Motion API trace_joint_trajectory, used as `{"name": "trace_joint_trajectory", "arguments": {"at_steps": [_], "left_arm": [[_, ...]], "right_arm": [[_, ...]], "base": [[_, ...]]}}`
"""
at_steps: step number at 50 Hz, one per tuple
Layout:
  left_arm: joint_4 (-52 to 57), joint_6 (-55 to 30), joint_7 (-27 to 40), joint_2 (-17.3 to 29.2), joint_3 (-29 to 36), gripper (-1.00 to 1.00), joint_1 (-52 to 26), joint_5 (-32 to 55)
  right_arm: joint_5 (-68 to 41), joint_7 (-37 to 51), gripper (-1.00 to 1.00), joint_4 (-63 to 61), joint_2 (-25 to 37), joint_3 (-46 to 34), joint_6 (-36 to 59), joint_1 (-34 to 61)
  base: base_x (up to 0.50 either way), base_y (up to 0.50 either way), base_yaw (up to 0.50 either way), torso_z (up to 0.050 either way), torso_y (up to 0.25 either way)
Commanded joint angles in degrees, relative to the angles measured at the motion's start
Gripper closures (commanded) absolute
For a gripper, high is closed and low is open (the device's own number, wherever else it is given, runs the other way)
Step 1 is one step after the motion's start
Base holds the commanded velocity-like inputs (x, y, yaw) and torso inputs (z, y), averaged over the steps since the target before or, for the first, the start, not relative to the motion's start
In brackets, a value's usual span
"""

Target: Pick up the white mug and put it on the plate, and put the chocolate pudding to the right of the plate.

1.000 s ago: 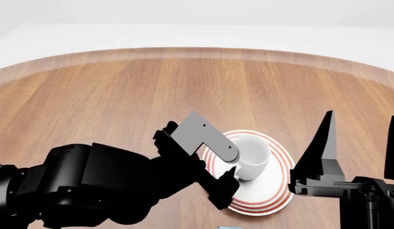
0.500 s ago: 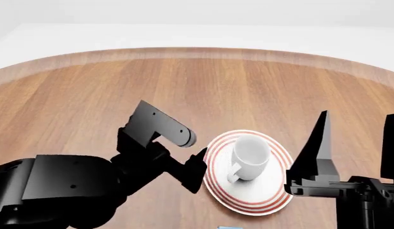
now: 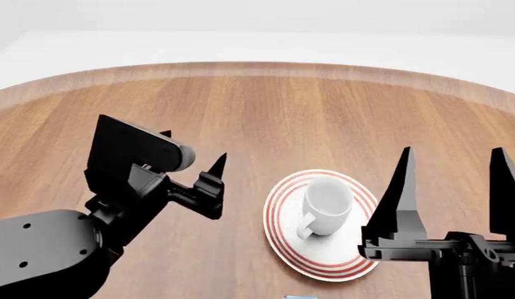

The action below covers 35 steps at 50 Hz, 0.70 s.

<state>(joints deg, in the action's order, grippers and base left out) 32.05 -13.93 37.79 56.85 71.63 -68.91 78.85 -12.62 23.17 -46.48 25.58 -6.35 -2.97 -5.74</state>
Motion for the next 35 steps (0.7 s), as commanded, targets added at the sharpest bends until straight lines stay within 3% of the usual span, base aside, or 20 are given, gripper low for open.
{"name": "trace_joint_trajectory", "arguments": {"at_steps": [1,8,18,21,25,27,32,35], "left_arm": [[1.45,2.72,1.57,3.22,-1.42,-1.0,0.88,-3.29],[1.24,4.01,2.53,3.76,-2.05,-1.0,1.42,-3.24],[1.4,4.23,3.06,3.82,-2.07,-1.0,1.86,-3.7],[1.74,4.13,3.1,3.99,-2.19,-1.0,1.69,-3.72],[2.05,3.8,3.26,3.88,-2.28,-1.0,1.4,-3.44],[2.12,3.59,3.28,3.7,-2.28,-1.0,1.24,-3.52],[1.94,3.22,3.32,3.19,-2.33,-1.0,0.94,-3.3],[2.12,2.79,3.57,3.0,-2.4,-1.0,0.58,-3.08]], "right_arm": [[2.58,0.8,-1.0,-2.78,0.44,-2.15,4.05,-0.56],[1.53,0.96,-1.0,-5.17,0.64,-3.23,6.64,-0.98],[-2.3,3.97,-1.0,-10.96,1.24,-3.87,17.56,-0.89],[-4.35,6.5,-1.0,-13.47,3.91,-6.15,20.55,-0.34],[-18.26,24.7,-1.0,-13.5,19.19,-18.84,16.46,7.61],[-19.55,30.75,-1.0,-13.49,24.82,-27.46,12.83,13.16],[-24.1,40.04,-1.0,-13.49,30.81,-42.17,8.7,24.7],[-26.19,49.3,-1.0,-13.5,33.72,-56.87,8.75,38.17]], "base": [[0.0,0.0,0.0,0.0,0.0],[0.0,0.0,0.0,0.0,0.0],[0.0,0.0,0.0,0.0,0.0],[0.0,0.0,0.0,0.0,0.0],[0.0,0.0,0.0,0.0,0.0],[0.0,0.0,0.0,0.0,0.0],[0.0,0.0,0.0,0.0,0.0],[0.0,0.0,0.0,0.0,0.0]]}}
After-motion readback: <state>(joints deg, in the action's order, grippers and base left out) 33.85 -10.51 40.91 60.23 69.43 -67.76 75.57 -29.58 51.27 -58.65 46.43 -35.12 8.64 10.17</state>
